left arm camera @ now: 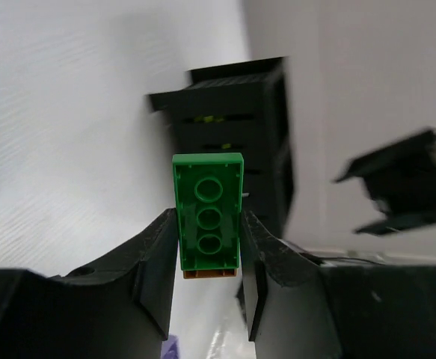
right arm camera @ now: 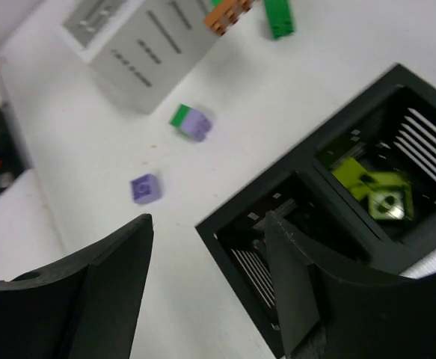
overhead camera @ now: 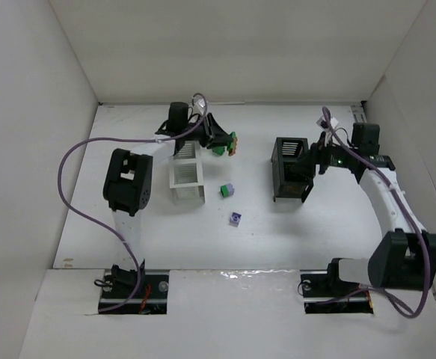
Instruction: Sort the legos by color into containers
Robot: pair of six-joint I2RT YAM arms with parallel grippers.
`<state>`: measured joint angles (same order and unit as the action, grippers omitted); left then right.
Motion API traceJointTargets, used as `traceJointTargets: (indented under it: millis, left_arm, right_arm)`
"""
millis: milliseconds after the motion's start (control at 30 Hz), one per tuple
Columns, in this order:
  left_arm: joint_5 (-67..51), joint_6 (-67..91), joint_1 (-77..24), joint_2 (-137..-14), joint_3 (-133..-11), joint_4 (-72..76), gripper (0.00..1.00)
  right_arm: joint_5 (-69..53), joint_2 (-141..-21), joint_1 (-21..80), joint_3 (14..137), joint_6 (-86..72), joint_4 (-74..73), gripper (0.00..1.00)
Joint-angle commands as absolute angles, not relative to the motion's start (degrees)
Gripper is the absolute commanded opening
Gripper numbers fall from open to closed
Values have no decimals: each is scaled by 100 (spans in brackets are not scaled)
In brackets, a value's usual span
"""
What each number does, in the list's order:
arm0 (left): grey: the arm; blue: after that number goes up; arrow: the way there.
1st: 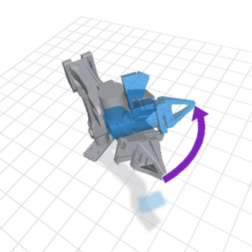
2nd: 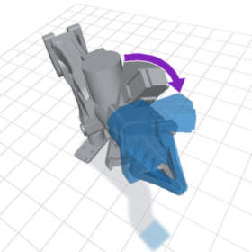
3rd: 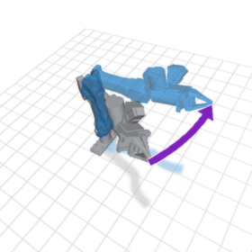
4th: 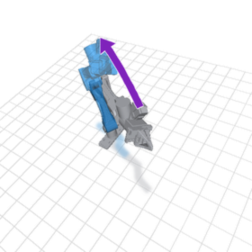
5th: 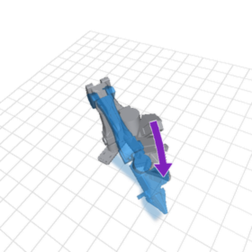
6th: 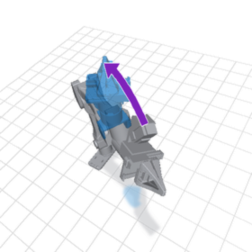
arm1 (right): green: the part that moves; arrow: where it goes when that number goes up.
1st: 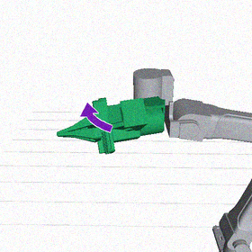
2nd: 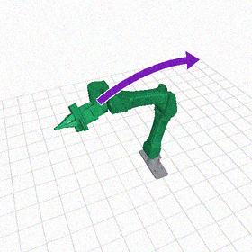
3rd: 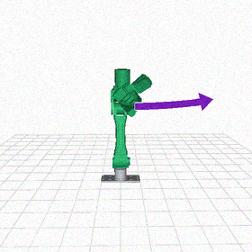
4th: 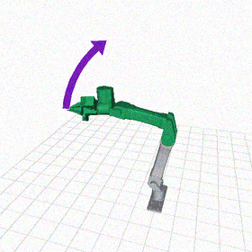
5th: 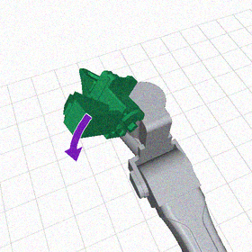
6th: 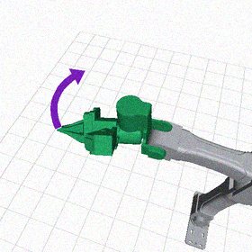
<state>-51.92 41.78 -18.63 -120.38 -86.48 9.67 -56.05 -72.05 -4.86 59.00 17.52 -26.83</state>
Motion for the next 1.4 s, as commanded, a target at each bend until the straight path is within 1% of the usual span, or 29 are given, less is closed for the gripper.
traceJointTargets:
  millis: [0,67,133,233,333,367,433,500,533,633,700,767,900,1067,1200,1367]
  left_arm:
    - [-6872,6554,-1969,-11505,-8244,4743,0]
    - [-6935,6661,-2038,-11505,-8385,4946,0]
    - [-6935,7003,-2109,-11426,-8333,5499,0]
    - [-6935,7058,-2249,-11286,-8332,5738,0]
    - [-6935,7005,-2364,-11172,-8464,5669,0]
    - [-6935,7005,-2364,-11171,-8603,5669,0]
    - [-6882,6943,-2417,-11109,-8683,5546,0]
    - [-6882,6943,-2478,-11109,-8684,5546,0]
    - [-6882,6943,-2479,-11109,-8684,5546,0]
    - [-6882,7075,-2548,-11109,-8684,5861,0]
    - [-6882,7075,-2602,-11109,-8771,5862,0]
    - [-6882,7075,-2663,-11109,-8833,5810,0]
    - [-6882,7014,-2725,-11214,-8886,5748,0]
    - [-6882,6786,-2856,-11268,-9087,5503,0]
    - [-6935,6241,-2909,-11399,-9254,4959,0]
    - [-6786,6091,-2909,-11531,-9150,4957,0]
  right_arm:
    - [-7275,-7967,-545,6415,1881,-2944,66]
    - [-7915,-8374,-545,6626,1881,-3111,66]
    - [-8016,-8673,-545,6916,1881,-3173,66]
    - [-8016,-8911,-413,7382,2161,-3453,67]
    - [-8401,-9192,-413,7811,2267,-3752,69]
    - [-8507,-9254,-413,7944,2407,-3910,74]
    - [-8805,-9360,-361,8347,2767,-4603,77]
    - [-8982,-9413,-360,8586,3513,-5356,79]
    - [-9035,-9413,-221,8665,3620,-5448,81]
    - [-9035,-9413,-36,8719,3569,-5449,83]
    - [-9087,-9544,44,8666,3568,-5449,85]
    - [-9149,-9545,105,8666,3516,-5449,88]
    - [-9149,-9668,220,8859,3271,-5230,90]
    - [-9220,-10116,272,9316,2927,-5159,90]
    - [-9220,-10169,272,9553,2813,-5159,90]
    - [-9272,-10169,272,9615,2813,-5159,90]
